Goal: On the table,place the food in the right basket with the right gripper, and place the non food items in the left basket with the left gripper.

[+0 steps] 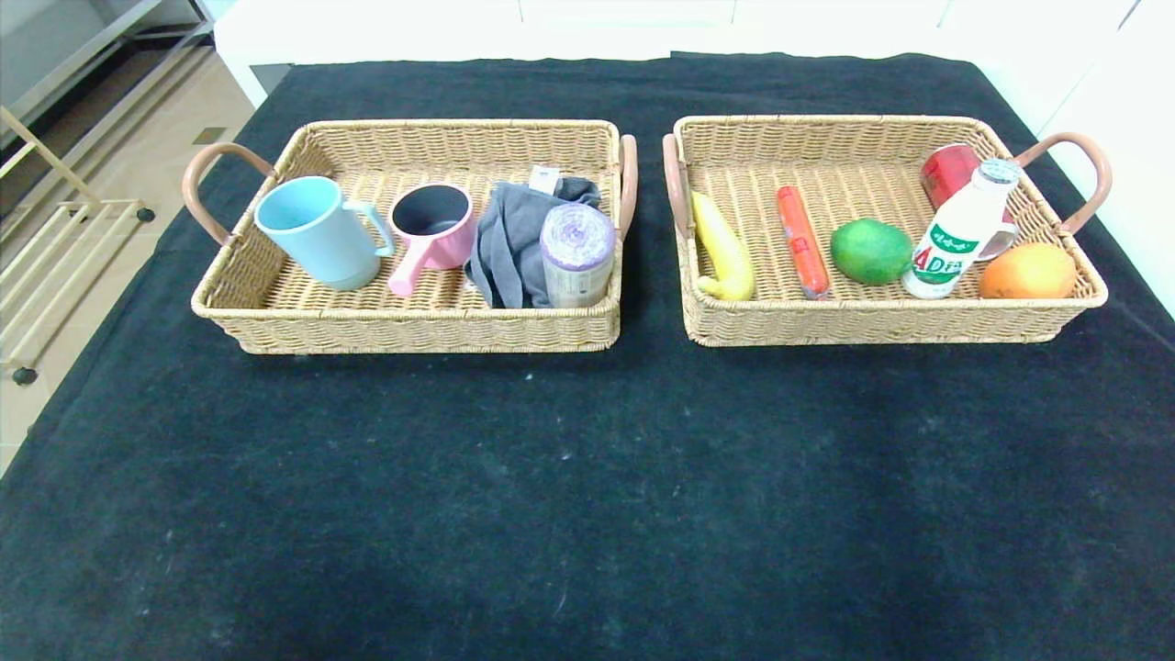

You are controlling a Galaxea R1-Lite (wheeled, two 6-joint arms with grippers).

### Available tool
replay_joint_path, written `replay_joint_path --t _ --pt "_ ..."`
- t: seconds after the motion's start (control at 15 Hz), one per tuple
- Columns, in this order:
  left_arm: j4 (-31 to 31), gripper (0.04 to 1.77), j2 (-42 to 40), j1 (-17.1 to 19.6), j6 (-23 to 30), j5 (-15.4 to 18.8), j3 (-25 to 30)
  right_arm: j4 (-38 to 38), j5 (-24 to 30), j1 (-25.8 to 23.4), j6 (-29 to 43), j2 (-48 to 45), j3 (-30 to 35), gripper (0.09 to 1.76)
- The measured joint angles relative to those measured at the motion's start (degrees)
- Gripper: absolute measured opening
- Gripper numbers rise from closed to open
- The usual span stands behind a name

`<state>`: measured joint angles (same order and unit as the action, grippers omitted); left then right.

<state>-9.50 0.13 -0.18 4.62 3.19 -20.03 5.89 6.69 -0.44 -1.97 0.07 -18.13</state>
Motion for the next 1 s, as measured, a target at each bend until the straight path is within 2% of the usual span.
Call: replay_joint_path --t 0.07,0.2,0.4,0.8,0.93,1.0 --pt "5.01 1.72 -0.11 0.02 -0.83 -0.99 4.10 -4.90 -1.29 0.00 -0.41 -0.07 4.30 1.71" --pt "11.09 1.72 -0.21 -0.02 -2.26 -2.04 11.46 -9.47 -5.21 0.00 -1.33 -0.10 10.91 1.71" --pt "11.78 1.72 -0.29 -0.02 -2.97 -1.83 17.16 -10.90 -9.19 0.00 -1.55 -0.15 16.40 1.71" --pt "11.89 1.72 -0.29 -0.06 -3.85 -1.16 19.63 -8.89 -7.33 0.00 -0.66 -0.15 18.02 1.71" --pt "11.58 1.72 -0.29 -0.06 -3.78 -1.16 19.61 -3.91 -6.51 0.00 -0.59 -0.15 17.88 1.71" --pt "11.64 1.72 -0.29 -0.06 -3.77 -1.90 19.52 -3.74 -6.51 0.00 -0.48 -0.15 17.53 1.71"
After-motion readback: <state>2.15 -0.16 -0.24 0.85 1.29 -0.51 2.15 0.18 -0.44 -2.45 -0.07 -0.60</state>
